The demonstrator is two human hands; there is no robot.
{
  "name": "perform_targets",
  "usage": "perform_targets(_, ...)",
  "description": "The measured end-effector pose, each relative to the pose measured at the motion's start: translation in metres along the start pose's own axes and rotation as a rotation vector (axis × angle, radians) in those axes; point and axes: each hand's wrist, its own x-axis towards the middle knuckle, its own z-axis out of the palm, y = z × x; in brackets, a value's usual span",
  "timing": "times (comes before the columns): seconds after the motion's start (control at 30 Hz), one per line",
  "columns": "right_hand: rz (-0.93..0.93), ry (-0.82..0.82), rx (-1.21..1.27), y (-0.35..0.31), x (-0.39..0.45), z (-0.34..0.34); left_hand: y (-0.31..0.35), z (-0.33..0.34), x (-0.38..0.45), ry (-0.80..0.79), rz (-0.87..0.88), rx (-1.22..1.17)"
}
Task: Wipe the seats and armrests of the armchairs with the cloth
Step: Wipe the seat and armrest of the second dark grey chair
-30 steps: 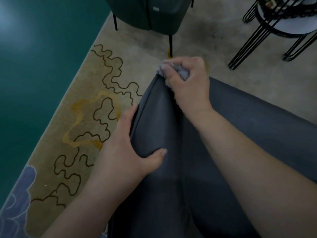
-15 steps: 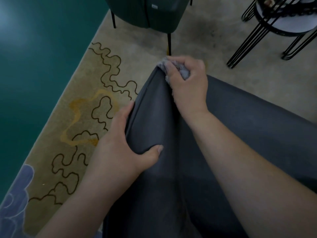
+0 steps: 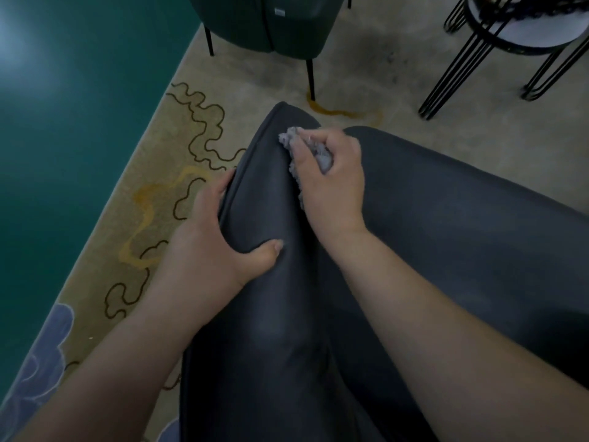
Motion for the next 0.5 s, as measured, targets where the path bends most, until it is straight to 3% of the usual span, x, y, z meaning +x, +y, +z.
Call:
perform_targets(0.13, 0.000, -0.033, 0.044, 0.014, -0.066, -0.022, 0.001, -0.001, 0.000, 0.000, -0.002, 0.016)
perform_targets(0.33, 0.143, -0.159, 0.151, 0.015, -0.136, -0.056, 0.004, -0.001, -0.001, -0.009, -0.039, 0.052)
perform_targets(0.5, 0.209, -0.354, 0.112, 0.013, -0.182, -0.095, 0.013, -0.002, -0.017, -0.043, -0.082, 0.125)
